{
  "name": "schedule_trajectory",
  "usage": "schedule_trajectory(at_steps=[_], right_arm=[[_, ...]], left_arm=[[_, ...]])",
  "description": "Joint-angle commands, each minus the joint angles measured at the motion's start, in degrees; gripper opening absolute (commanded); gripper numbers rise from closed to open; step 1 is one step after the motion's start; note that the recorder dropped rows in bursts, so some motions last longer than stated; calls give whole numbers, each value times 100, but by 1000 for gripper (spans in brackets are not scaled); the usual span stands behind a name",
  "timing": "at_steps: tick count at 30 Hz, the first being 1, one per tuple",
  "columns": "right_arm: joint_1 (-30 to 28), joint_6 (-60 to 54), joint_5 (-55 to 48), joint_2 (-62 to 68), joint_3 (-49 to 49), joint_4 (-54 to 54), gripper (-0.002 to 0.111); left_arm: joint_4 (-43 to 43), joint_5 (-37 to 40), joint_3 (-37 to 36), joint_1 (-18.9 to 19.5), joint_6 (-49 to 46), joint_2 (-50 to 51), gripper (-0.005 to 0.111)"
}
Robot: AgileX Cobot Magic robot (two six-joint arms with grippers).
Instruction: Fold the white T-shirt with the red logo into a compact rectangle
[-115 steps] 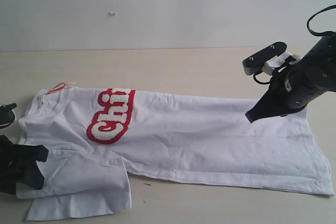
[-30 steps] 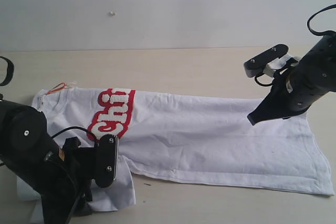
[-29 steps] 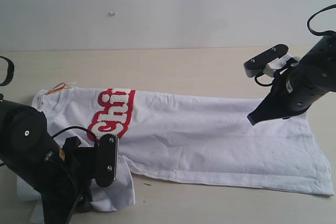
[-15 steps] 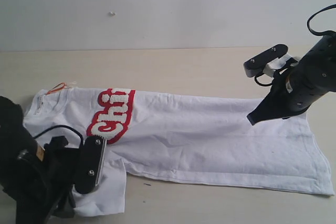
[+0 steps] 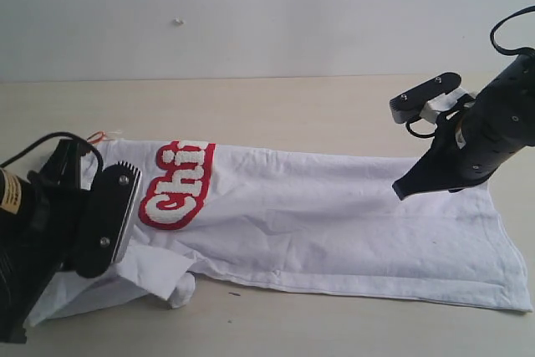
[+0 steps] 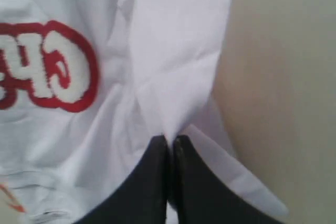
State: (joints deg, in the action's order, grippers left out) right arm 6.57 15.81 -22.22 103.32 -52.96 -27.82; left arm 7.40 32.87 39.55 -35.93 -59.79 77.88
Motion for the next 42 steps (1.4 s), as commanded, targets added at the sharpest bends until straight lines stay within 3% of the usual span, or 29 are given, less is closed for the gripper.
schedule_trajectory(at_steps=[1,10,27,30,35,36,38,42], right_arm=[[12,-22,1,-58,5,40,0],[12,-22,-9,-58,5,75,0],[12,-22,10,-58,5,87,0],[12,-22,73,-58,5,87,0],[12,-11,137,-58,5,119,0],[12,-11,122,-58,5,130,0],[12,-11,110,-58,5,130,0],[12,-26,111,-58,5,167,0]], left_arm=[[739,-532,424,85,357,72,0],[739,-712,1654,748,121,1540,0],[458,-891,3608,1150,118,3687,1],[273,-959,3662,1228,118,3767,15],[227,-1503,3662,1300,308,3767,70],[227,-1641,3662,1311,465,3767,76],[238,-1913,3662,1311,927,3720,76],[238,-1649,3662,1311,1232,3466,59]])
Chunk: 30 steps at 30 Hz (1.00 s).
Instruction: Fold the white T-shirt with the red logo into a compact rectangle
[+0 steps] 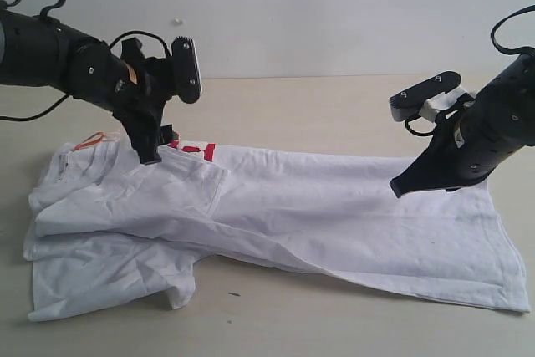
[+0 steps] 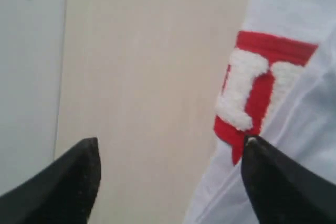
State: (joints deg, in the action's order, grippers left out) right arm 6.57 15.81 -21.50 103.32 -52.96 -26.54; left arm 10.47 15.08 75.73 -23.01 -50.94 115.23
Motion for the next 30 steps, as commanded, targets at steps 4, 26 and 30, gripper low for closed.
schedule_trajectory(at_steps=[4,26,30], right_arm=[[12,-34,126,-58,5,40,0],[12,-79,147,-58,5,91,0],[12,-79,147,-58,5,91,0]], left_arm=[[-495,1668,43,49,347,-686,44],[-2186,3697,-1978,-456,-91,-1398,48],[-2145,3039,-2223,-456,-68,-1383,48]])
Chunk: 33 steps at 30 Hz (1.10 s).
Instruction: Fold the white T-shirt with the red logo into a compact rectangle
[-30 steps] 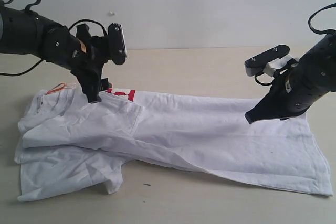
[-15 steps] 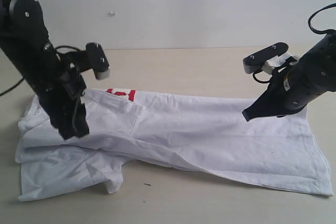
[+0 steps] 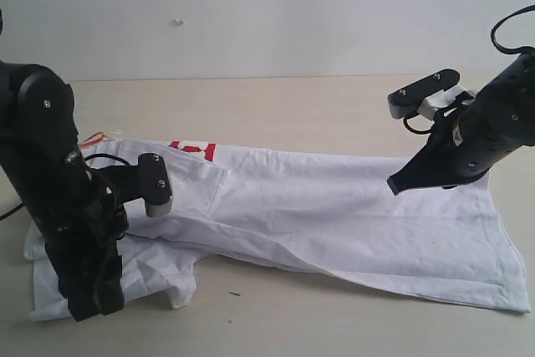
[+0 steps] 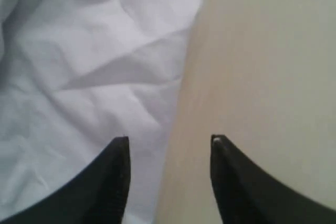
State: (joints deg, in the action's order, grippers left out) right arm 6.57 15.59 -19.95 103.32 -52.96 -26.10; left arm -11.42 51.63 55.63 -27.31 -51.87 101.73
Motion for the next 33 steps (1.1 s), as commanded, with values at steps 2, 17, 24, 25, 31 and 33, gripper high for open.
schedule_trajectory(at_steps=[2,17,24,25,31,33], right_arm=[[12,-57,-8,-58,5,47,0],[12,-57,24,-58,5,59,0],[12,-57,37,-58,5,59,0],[12,-57,37,-58,5,59,0],[12,-57,37,-58,5,59,0],[12,-57,37,-58,5,59,0]], left_arm=[[44,-967,-302,-27,25,-21,48],[26,-852,-399,-27,-78,254,45],[0,-867,-399,-27,-40,276,0],[-28,-867,-399,-27,-40,276,0],[-75,-546,-352,-27,-80,49,0],[-84,-381,-267,-27,-186,-201,0]])
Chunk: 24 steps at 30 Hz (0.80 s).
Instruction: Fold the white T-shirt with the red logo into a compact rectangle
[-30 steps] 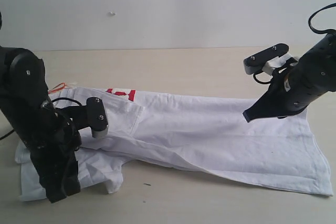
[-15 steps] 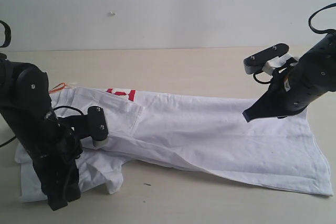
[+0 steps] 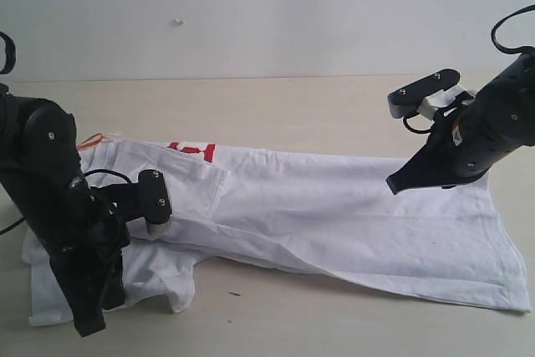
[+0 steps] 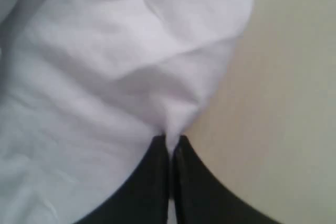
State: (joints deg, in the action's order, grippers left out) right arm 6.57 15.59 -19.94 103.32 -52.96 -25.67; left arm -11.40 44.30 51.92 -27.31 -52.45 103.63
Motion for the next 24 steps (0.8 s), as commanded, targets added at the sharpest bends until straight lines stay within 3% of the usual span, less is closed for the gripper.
schedule_trajectory(at_steps=[1,6,10,12,15,17,22,24], right_arm=[[12,-57,37,-58,5,15,0],[12,-57,36,-58,5,153,0],[12,-57,-28,-58,5,250,0],[12,-57,-28,-58,5,250,0],[12,-57,-110,-58,5,261,0],[12,-57,-111,-58,5,273,0],[12,-57,-100,-58,5,274,0],[12,-57,-114,-58,5,274,0]], left_arm=[[-86,435,162,-27,-155,-474,0],[-86,779,585,-27,-486,-913,0],[180,525,981,-27,-1107,-758,0],[532,170,1166,-4,-1207,-510,0],[696,-1074,1353,98,-1207,-72,1],[696,-1573,1435,136,-1207,98,12],[740,-2223,1435,214,-1195,360,52],[740,-2355,1435,228,-1030,388,55]])
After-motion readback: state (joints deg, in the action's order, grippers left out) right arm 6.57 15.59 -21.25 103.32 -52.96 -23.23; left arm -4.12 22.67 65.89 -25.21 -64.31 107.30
